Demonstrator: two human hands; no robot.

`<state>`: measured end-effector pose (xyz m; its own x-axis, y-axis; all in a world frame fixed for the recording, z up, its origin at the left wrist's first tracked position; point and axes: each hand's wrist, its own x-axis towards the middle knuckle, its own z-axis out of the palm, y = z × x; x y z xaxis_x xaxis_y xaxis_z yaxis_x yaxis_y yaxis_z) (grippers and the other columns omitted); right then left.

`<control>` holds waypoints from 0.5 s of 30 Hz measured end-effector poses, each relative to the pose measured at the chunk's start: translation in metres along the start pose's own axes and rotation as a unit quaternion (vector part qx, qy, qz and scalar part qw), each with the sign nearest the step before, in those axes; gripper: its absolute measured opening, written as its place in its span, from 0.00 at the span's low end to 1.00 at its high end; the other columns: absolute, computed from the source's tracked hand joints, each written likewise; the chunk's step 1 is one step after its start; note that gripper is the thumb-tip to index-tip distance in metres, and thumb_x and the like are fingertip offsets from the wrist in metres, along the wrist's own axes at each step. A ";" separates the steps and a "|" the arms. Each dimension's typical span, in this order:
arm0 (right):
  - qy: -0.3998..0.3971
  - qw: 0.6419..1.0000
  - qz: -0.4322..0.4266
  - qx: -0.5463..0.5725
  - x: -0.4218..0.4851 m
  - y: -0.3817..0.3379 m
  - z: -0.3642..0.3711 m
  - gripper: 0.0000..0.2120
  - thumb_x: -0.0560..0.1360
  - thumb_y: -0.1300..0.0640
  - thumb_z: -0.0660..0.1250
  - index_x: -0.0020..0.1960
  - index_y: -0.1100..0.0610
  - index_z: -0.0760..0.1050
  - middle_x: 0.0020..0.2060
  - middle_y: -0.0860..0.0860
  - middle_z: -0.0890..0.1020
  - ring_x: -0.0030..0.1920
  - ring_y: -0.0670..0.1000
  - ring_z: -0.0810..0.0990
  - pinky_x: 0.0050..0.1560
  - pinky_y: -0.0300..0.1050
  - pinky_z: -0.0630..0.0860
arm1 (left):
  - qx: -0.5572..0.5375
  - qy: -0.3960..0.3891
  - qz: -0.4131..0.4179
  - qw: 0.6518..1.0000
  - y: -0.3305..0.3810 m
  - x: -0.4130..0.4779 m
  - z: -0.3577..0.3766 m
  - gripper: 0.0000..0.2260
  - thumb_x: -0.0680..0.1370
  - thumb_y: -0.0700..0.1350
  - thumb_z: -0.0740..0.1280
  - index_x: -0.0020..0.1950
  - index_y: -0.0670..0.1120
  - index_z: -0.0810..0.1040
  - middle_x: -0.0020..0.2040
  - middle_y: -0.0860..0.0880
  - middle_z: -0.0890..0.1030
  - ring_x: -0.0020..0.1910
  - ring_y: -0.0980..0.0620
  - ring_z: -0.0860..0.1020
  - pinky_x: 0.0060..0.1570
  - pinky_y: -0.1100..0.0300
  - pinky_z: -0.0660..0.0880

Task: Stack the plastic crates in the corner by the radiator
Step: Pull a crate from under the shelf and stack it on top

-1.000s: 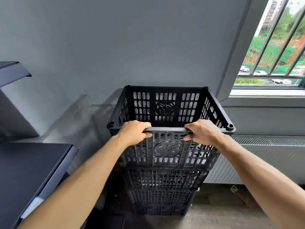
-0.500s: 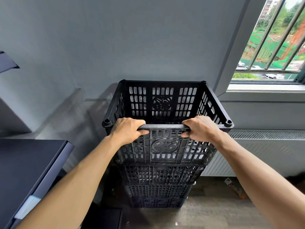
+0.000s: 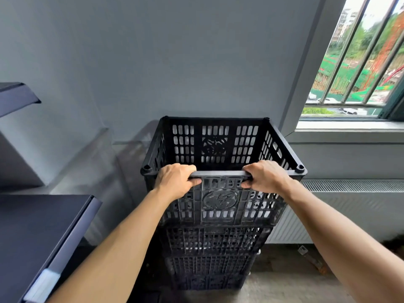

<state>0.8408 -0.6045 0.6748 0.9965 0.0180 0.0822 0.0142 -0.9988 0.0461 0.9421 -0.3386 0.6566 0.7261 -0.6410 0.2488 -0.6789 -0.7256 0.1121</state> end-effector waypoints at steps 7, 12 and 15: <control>0.006 1.000 -0.007 -0.008 -0.005 -0.005 0.004 0.16 0.73 0.42 0.72 0.40 0.53 0.72 0.30 0.46 0.78 0.32 0.47 0.79 0.38 0.46 0.80 | 0.009 0.043 -0.002 0.999 -0.003 -0.012 0.010 0.16 0.78 0.62 0.62 0.55 0.51 0.77 0.47 0.55 0.81 0.48 0.50 0.77 0.55 0.52 0.69; -0.002 1.000 -0.008 -0.005 -0.005 -0.005 0.003 0.16 0.72 0.42 0.72 0.41 0.53 0.73 0.31 0.46 0.79 0.32 0.47 0.79 0.38 0.46 0.80 | 0.007 0.062 -0.008 0.998 -0.003 -0.013 0.015 0.17 0.77 0.62 0.62 0.56 0.51 0.77 0.47 0.54 0.81 0.47 0.51 0.77 0.55 0.53 0.69; -0.002 1.000 -0.001 -0.004 -0.004 -0.005 0.003 0.16 0.72 0.42 0.72 0.41 0.53 0.73 0.31 0.46 0.79 0.32 0.47 0.80 0.38 0.47 0.80 | 0.003 0.071 -0.010 0.997 -0.003 -0.013 0.016 0.17 0.77 0.62 0.63 0.55 0.50 0.77 0.46 0.54 0.81 0.46 0.51 0.77 0.53 0.53 0.69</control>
<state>0.8365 -0.5998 0.6710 0.9968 0.0206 0.0772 0.0165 -0.9984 0.0539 0.9361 -0.3320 0.6377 0.7168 -0.5848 0.3797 -0.6633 -0.7398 0.1127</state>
